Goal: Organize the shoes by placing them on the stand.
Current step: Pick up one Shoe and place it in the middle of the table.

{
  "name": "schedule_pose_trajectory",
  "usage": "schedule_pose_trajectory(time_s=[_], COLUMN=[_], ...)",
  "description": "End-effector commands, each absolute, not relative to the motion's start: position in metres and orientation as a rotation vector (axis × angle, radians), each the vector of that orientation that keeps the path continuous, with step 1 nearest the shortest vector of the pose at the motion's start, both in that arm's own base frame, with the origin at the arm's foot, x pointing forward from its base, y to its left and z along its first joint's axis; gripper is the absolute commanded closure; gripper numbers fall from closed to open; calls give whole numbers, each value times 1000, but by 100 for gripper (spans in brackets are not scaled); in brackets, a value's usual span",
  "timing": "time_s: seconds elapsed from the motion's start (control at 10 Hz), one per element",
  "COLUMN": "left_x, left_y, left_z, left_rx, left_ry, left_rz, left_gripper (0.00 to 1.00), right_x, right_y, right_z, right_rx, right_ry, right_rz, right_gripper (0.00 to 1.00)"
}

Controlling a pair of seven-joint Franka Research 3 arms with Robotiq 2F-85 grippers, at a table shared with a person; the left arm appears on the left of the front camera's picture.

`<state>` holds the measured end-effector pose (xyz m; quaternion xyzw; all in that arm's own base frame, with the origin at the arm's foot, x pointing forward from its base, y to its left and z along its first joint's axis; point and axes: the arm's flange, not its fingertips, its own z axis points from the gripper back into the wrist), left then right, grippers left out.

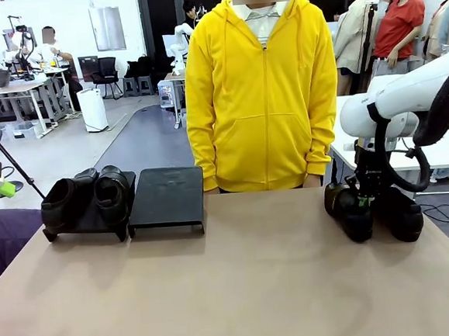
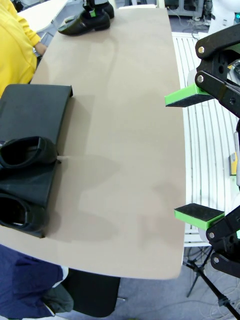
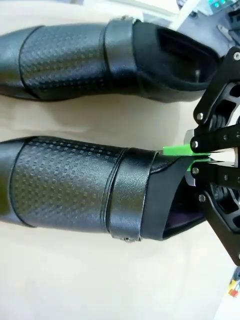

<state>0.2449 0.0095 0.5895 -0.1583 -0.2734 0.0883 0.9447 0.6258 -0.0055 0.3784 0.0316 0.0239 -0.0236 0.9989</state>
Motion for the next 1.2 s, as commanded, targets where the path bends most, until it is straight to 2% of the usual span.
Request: schedule_pose_trajectory(time_s=[0.0, 0.3, 0.6, 0.7, 0.8, 0.9, 1.1], left_x=[244, 244, 244, 244, 244, 244, 244], left_y=[13, 13, 13, 13, 13, 13, 13], left_z=[590, 590, 590, 590, 590, 590, 590], left_rx=[-315, -315, -315, -315, -315, -315, -315], left_ry=[-558, -558, -558, -558, -558, -558, -558], left_rz=[169, 169, 169, 169, 169, 169, 169], left_gripper=[0, 0, 0, 0, 0, 0, 0], right_x=[578, 472, 401, 396, 419, 395, 395], right_y=[-5, -8, -15, -14, -19, -12, -12], right_z=[438, 507, 508, 501, 493, 508, 508], right_rx=[112, 201, 318, 347, 330, 290, 290], right_ry=[3, 42, 57, 64, 128, 96, 96], right_rz=[-93, -107, -103, -66, -29, -96, -96], right_gripper=[100, 100, 100, 100, 100, 100, 100])
